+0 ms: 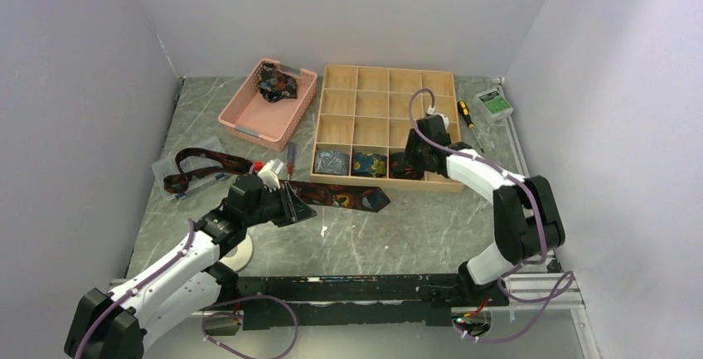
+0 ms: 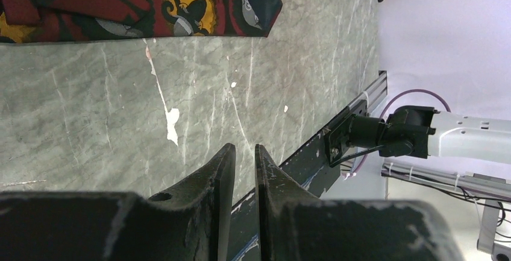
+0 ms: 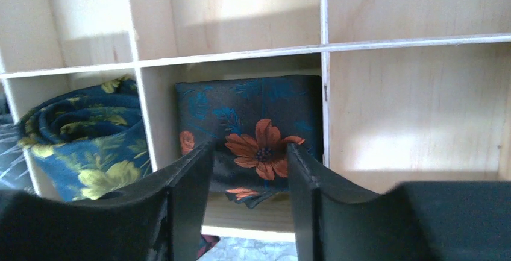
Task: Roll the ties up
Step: Place the tie in the storage box.
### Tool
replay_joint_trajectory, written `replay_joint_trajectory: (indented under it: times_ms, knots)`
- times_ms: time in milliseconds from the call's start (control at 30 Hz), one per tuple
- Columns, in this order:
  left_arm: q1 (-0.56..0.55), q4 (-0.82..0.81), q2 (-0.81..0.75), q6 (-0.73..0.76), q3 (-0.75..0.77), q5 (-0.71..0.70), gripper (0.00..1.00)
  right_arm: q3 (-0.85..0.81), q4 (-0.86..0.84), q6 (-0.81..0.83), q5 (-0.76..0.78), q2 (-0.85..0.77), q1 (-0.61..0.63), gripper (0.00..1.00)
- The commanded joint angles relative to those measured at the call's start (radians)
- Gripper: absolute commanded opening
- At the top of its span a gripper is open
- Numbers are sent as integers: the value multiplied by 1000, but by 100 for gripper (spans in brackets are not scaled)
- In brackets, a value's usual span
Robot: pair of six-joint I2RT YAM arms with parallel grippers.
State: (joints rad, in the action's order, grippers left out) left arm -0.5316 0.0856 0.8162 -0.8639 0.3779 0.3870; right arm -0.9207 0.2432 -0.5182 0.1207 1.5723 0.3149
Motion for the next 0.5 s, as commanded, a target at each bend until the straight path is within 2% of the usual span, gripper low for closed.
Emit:
replay_joint_trajectory:
  times_ms: [0,67,133,200,333,467]
  knots:
    - [-4,5,-12,30,44,-9,24,30,-28,-6,12,-165,12,60]
    - [-4,21,-26,36,48,-21,25,26,20,-7,40,-252,26,66]
    - [-4,34,-36,44,59,-30,27,-2,81,-2,83,-314,47,68]
    - [-4,63,-40,50,75,-43,28,-22,134,-14,179,-353,87,73]
    - [-4,84,-41,49,88,-60,28,-66,244,-51,402,-364,225,74]
    - [-4,98,-53,43,91,-75,28,-59,263,-37,414,-391,271,71]
